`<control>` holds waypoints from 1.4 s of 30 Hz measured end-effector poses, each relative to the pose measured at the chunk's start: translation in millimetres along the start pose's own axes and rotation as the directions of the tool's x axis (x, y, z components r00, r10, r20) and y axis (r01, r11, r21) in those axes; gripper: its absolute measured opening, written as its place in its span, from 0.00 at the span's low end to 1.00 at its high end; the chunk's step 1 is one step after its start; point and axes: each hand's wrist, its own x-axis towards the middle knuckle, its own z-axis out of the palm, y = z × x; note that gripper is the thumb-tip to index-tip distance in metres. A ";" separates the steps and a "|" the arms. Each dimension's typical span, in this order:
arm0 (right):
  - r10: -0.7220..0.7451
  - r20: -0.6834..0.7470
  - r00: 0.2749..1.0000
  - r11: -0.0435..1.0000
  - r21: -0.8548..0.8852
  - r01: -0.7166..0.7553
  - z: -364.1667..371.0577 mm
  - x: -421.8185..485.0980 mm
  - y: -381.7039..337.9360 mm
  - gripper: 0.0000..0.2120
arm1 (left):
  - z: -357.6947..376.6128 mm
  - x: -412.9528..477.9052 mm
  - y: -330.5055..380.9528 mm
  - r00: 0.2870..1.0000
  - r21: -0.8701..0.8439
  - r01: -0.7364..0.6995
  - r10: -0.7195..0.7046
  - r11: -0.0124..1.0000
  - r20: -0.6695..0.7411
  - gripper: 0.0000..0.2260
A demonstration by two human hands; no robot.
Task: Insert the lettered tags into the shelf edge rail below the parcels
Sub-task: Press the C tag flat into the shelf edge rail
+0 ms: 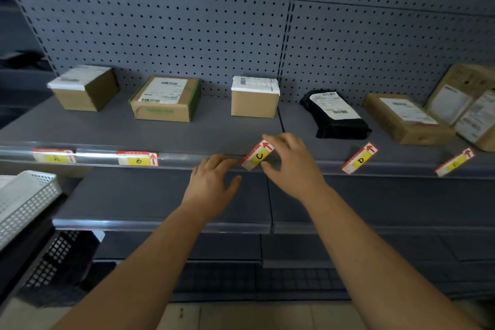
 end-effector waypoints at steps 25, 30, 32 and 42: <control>0.121 0.001 0.993 0.992 0.036 -0.121 29.2 -39.6 25.6 0.30 | 17.6 17.0 20.9 0.996 0.123 -0.071 0.076 0.990 -0.040 0.16; 0.124 0.020 0.992 0.991 0.052 -0.125 26.5 -37.7 28.2 0.29 | 22.2 15.9 26.9 0.998 0.144 -0.049 0.055 0.988 -0.042 0.16; 0.131 0.032 0.991 0.989 0.058 -0.133 26.1 -36.6 28.7 0.29 | 23.1 15.6 28.9 0.998 0.149 -0.037 0.043 0.988 -0.037 0.17; 0.111 0.064 0.992 0.992 0.049 -0.114 23.4 -35.2 31.2 0.29 | 22.0 19.3 33.4 1.000 0.159 -0.011 0.013 0.987 -0.009 0.16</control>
